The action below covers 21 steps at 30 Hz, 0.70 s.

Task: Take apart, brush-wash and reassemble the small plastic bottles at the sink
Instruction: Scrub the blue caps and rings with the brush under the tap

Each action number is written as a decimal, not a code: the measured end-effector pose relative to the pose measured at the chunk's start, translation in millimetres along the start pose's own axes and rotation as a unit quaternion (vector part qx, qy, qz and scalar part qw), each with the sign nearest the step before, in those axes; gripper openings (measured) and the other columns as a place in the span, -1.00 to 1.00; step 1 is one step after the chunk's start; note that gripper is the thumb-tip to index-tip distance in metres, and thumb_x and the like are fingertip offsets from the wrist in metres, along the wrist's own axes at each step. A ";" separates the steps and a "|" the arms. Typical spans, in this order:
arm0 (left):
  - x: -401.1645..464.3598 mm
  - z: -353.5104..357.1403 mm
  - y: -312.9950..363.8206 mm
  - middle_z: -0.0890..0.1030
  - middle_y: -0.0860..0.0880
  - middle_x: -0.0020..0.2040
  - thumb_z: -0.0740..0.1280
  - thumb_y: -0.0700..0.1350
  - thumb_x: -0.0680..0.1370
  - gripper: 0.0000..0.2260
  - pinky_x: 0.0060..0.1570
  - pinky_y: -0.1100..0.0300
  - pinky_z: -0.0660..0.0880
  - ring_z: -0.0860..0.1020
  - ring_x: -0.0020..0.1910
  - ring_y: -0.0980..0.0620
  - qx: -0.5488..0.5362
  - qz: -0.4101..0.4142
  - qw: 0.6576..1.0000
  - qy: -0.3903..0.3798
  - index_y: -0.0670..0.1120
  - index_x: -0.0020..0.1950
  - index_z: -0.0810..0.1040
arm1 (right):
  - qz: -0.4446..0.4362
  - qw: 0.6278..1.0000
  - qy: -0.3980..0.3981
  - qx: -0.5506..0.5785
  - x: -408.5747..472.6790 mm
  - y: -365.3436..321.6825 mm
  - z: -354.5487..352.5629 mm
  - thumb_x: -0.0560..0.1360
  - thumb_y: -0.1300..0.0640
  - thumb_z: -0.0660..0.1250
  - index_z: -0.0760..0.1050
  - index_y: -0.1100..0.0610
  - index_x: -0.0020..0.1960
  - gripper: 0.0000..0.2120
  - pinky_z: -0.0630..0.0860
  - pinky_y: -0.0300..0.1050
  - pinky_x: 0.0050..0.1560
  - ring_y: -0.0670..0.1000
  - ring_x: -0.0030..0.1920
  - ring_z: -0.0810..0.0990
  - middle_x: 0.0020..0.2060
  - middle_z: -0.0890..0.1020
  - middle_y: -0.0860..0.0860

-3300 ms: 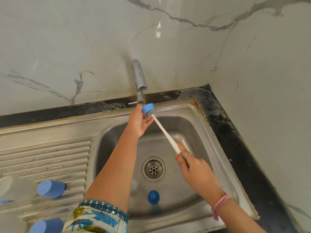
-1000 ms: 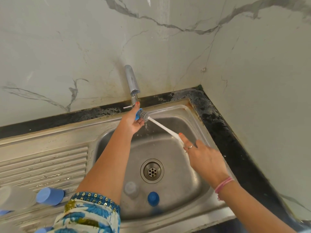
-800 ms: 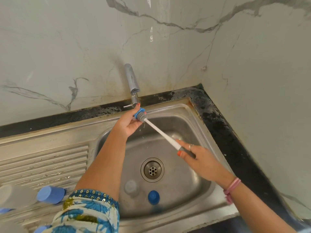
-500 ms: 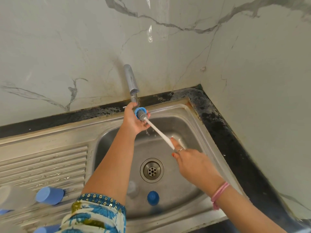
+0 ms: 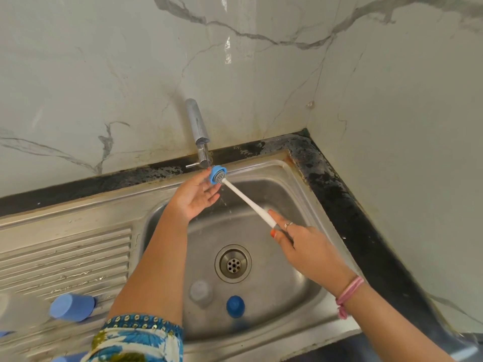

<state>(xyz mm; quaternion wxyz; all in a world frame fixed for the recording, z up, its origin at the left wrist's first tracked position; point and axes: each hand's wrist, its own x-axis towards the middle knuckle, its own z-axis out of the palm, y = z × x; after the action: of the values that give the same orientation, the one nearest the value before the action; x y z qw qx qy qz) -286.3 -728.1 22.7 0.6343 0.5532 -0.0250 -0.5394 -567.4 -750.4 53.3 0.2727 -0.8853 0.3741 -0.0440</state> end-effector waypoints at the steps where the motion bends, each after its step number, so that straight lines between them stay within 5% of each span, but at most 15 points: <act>1: -1.0 2.2 1.7 0.62 -0.14 0.01 0.21 -0.10 0.61 -0.85 0.26 0.00 0.40 0.58 0.04 -0.05 -0.023 0.002 1.000 -0.002 -0.13 0.09 0.51 | -0.013 0.998 0.010 -0.057 0.7 -0.5 1.8 0.65 -0.09 0.03 0.10 -0.18 0.53 -0.55 0.55 -0.15 -0.21 -0.04 -0.27 0.56 -0.22 0.60 -0.05; 4: -0.2 18.3 6.3 0.61 -0.13 -0.06 0.25 -0.03 0.52 -0.73 0.27 0.01 0.40 0.60 -0.03 -0.06 -0.115 -0.003 0.993 0.018 -0.16 0.14 0.47 | -0.052 0.988 0.014 -0.142 3.6 -9.0 11.9 0.67 -0.08 -0.03 -0.04 -0.12 0.57 -0.51 0.57 -0.09 -0.19 -0.03 -0.27 0.56 -0.26 0.51 -0.07; 6: -1.3 27.2 5.6 0.61 -0.01 -0.20 0.44 0.08 0.43 -0.67 0.19 0.10 0.44 0.59 -0.21 0.05 -0.169 0.011 0.985 0.030 -0.10 0.04 0.53 | -0.048 0.999 -0.016 -0.009 3.5 -16.4 9.7 0.66 -0.05 0.07 0.12 -0.15 0.53 -0.55 0.46 -0.21 -0.35 -0.12 -0.40 0.46 -0.37 0.44 -0.14; 7: -1.1 28.4 4.1 0.61 0.03 -0.22 0.48 0.09 0.40 -0.68 0.12 0.14 0.46 0.57 -0.26 0.09 -0.189 0.028 0.981 0.015 -0.08 -0.01 0.55 | -0.016 0.988 -0.042 0.146 2.9 -18.6 7.5 0.64 -0.03 0.14 0.26 -0.19 0.47 -0.60 0.38 -0.24 -0.42 -0.14 -0.45 0.40 -0.41 0.43 -0.14; 9: -0.7 28.5 -0.4 0.63 0.03 -0.15 0.49 0.04 0.42 -0.74 0.00 0.18 0.49 0.54 -0.27 0.11 -0.221 0.066 0.972 -0.033 -0.08 -0.04 0.56 | 0.103 0.884 -0.097 0.446 0.6 -23.4 -3.0 0.60 0.01 0.23 0.43 -0.25 0.29 -0.70 0.24 -0.22 -0.52 -0.12 -0.50 0.29 -0.41 0.43 -0.09; 10: -1.4 28.8 -1.1 0.63 0.00 -0.14 0.48 0.04 0.44 -0.75 -0.04 0.19 0.50 0.53 -0.26 0.11 -0.222 0.078 0.971 -0.050 -0.09 -0.03 0.57 | 0.141 0.830 -0.118 0.526 0.0 -26.0 -7.8 0.59 0.02 0.25 0.46 -0.26 0.22 -0.74 0.20 -0.23 -0.55 -0.11 -0.52 0.26 -0.42 0.43 -0.06; 12: -2.2 29.6 1.6 0.59 -0.02 -0.23 0.43 0.09 0.48 -0.73 -0.06 0.21 0.49 0.51 -0.28 0.11 -0.158 0.091 0.983 -0.031 -0.11 -0.02 0.58 | 0.164 0.785 -0.121 0.585 0.1 -27.7 -12.3 0.59 0.04 0.24 0.49 -0.22 0.19 -0.76 0.16 -0.27 -0.60 -0.11 -0.53 0.23 -0.43 0.42 -0.03; 13: -2.2 30.1 4.4 0.58 -0.02 -0.24 0.41 0.09 0.50 -0.73 -0.05 0.22 0.51 0.53 -0.27 0.12 -0.112 0.093 0.989 -0.008 -0.11 -0.01 0.58 | 0.155 0.803 -0.102 0.566 0.8 -25.5 -10.5 0.60 0.03 0.23 0.48 -0.23 0.23 -0.74 0.20 -0.27 -0.60 -0.11 -0.53 0.25 -0.43 0.42 -0.03; 14: -1.0 29.2 7.3 0.60 -0.05 -0.19 0.38 0.05 0.53 -0.75 -0.04 0.21 0.54 0.57 -0.22 0.09 -0.085 0.093 0.992 0.006 -0.13 0.03 0.58 | 0.127 0.863 -0.071 0.483 2.7 -20.8 -7.1 0.61 0.01 0.22 0.43 -0.24 0.30 -0.70 0.29 -0.25 -0.59 -0.10 -0.52 0.31 -0.41 0.44 -0.03; 16: -1.0 28.8 15.2 0.62 -0.16 -0.03 0.29 -0.07 0.60 -0.75 0.06 0.10 0.58 0.63 -0.04 -0.05 -0.079 0.080 0.994 0.004 -0.21 0.18 0.52 | 0.039 0.985 -0.007 0.166 5.1 -8.6 -2.5 0.63 -0.06 0.15 0.26 -0.23 0.46 -0.59 0.54 -0.09 -0.40 -0.04 -0.42 0.49 -0.34 0.53 -0.01; 18: -1.3 31.8 22.1 0.60 -0.21 0.02 0.24 -0.03 0.59 -0.65 0.18 -0.04 0.53 0.62 0.05 -0.16 -0.082 0.059 0.995 0.002 -0.24 0.27 0.45 | -0.016 0.998 0.021 -0.065 7.4 -0.6 5.5 0.64 -0.08 0.07 0.10 -0.17 0.54 -0.53 0.59 0.00 -0.24 0.01 -0.33 0.57 -0.28 0.56 -0.02; 20: -3.4 37.2 24.5 0.62 -0.10 -0.08 0.35 0.08 0.53 -0.64 0.21 -0.08 0.49 0.65 -0.01 -0.09 -0.097 0.049 0.994 0.014 -0.15 0.18 0.49 | -0.040 0.997 0.025 -0.060 6.5 -5.9 9.1 0.65 -0.06 0.07 0.09 -0.14 0.55 -0.52 0.57 -0.06 -0.25 -0.03 -0.34 0.55 -0.30 0.52 -0.05; 21: -3.0 37.3 22.9 0.64 -0.03 -0.13 0.42 0.09 0.49 -0.66 0.20 -0.09 0.49 0.66 -0.06 -0.03 -0.115 0.052 0.992 0.014 -0.10 0.13 0.52 | -0.036 0.999 0.002 0.036 5.4 -9.5 8.5 0.64 -0.04 0.12 0.17 -0.15 0.52 -0.55 0.53 -0.12 -0.34 -0.06 -0.40 0.49 -0.34 0.48 -0.06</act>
<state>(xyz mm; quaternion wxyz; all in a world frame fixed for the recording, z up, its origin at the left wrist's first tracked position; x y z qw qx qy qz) -296.0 -755.6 55.5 0.7214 0.4815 0.0174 -0.4974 -555.0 -744.8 50.3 0.3017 -0.8880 0.3402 -0.0687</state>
